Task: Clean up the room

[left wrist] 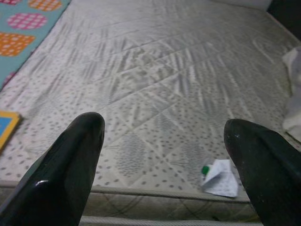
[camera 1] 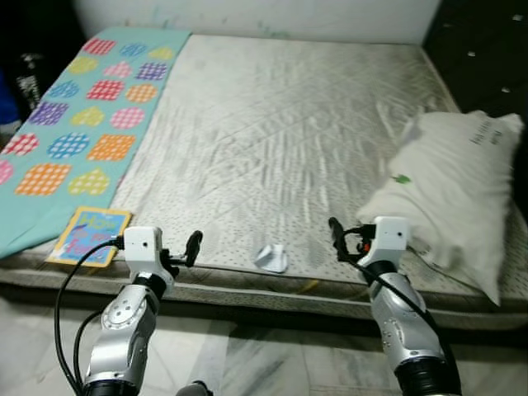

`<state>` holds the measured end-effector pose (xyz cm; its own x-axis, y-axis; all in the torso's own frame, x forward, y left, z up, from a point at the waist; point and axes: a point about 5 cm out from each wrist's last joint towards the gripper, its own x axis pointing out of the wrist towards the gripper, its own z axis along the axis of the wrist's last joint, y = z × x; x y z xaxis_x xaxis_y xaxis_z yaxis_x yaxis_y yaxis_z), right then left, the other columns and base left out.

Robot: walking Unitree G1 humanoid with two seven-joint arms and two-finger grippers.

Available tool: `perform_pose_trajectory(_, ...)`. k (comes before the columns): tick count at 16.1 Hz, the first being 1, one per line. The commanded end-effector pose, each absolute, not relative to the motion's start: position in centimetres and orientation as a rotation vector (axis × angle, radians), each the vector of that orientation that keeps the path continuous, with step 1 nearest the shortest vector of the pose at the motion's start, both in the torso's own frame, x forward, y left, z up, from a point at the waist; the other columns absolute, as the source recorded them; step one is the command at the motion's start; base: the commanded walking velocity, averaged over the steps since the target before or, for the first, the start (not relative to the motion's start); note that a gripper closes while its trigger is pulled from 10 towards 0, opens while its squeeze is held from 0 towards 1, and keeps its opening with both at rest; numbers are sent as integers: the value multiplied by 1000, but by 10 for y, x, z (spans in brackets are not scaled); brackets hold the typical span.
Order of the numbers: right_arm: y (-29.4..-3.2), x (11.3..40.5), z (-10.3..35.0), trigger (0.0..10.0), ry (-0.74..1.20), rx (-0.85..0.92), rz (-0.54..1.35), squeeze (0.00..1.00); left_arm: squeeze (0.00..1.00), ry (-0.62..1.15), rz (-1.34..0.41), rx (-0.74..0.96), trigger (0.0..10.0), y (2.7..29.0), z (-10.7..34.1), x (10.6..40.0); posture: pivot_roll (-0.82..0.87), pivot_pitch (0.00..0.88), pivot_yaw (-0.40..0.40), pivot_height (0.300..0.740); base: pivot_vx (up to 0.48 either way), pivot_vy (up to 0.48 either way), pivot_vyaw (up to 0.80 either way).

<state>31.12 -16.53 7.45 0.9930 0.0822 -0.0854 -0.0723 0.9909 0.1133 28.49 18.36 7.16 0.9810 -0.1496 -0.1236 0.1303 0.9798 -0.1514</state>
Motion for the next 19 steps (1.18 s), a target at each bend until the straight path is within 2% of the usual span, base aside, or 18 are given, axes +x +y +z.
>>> perform_pose_trajectory(1,-164,312,76,10000,89,116,84,0,0,137,-136,-140,10000,186,71,283,37,144,-34,740,262,0,0)
perform_pose_trajectory(8,-163,312,76,10000,90,117,84,0,0,140,-137,-145,10000,186,70,283,38,143,-34,740,284,0,0)
perform_pose_trajectory(19,-165,314,75,10000,90,128,68,0,0,159,-139,-155,10000,187,67,286,38,134,-20,740,0,0,0)
